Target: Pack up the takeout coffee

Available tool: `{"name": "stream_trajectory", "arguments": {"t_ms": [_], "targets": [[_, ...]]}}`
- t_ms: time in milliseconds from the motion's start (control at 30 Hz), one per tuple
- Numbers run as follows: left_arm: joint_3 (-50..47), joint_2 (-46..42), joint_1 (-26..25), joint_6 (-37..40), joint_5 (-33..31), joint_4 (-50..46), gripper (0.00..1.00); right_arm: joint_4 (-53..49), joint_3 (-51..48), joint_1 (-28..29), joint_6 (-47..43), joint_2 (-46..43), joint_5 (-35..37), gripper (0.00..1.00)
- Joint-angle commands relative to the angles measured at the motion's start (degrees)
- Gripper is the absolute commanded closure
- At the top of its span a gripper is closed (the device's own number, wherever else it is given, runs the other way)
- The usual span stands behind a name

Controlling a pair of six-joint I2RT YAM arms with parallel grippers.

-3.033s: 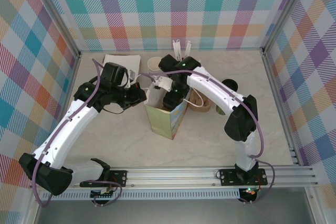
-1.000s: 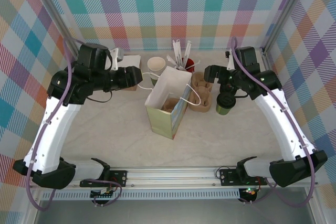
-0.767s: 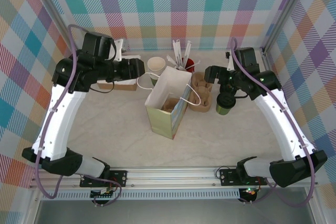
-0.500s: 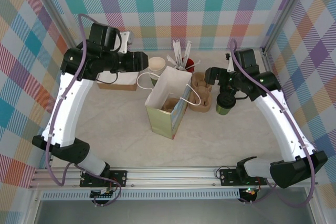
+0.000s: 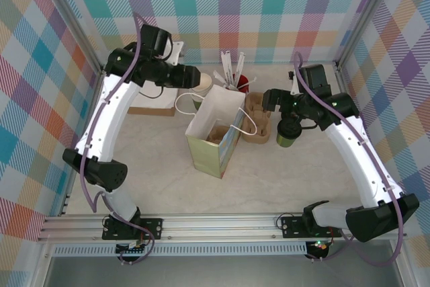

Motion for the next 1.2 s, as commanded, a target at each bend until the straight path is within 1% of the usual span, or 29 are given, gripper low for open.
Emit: {"name": "stream_trajectory", "arguments": {"t_ms": [0, 133, 267, 333, 433, 533, 667, 867, 1000, 1167], "targets": [[2.5, 2.2, 0.6, 1.6, 4.1, 1.2, 0.34, -1.2, -0.7, -0.4, 0.5, -1.5, 0.5, 0.00], [2.5, 4.2, 0.3, 1.2, 8.7, 2.1, 0.34, -1.6, -1.1, -0.4, 0.3, -1.7, 0.6, 0.00], [2.2, 6.1, -0.8, 1.4, 9.8, 2.2, 0.34, -1.6, -1.8, -0.3, 0.3, -1.8, 0.6, 0.00], [2.1, 7.0, -1.6, 1.8, 9.7, 2.0, 0.34, -1.5, -2.1, -0.4, 0.3, -2.0, 0.7, 0.00], [1.4, 7.8, -2.8, 2.1, 6.8, 1.7, 0.34, -1.5, -2.4, -0.4, 0.4, -2.1, 0.7, 0.00], [-0.6, 8.1, -3.8, 2.1, 4.9, 2.3, 0.37, -1.5, -2.7, -0.4, 0.4, -2.0, 0.6, 0.00], [-1.5, 8.9, -5.3, 2.2, 2.4, 2.3, 0.46, -1.6, -2.9, -0.4, 0.5, -2.1, 0.5, 0.00], [-1.7, 9.5, -6.6, 2.0, -2.2, 1.6, 0.70, -1.7, -3.2, -0.4, 0.5, -2.4, 0.8, 0.00], [-1.8, 9.2, -7.2, 1.8, -4.8, 1.0, 0.80, -2.0, -3.2, -0.3, 0.5, -2.5, 1.3, 0.00], [-2.2, 8.5, -7.2, -0.1, -6.3, 0.5, 0.92, -2.6, -3.2, -0.4, 0.2, -2.5, 1.7, 0.00]]}}
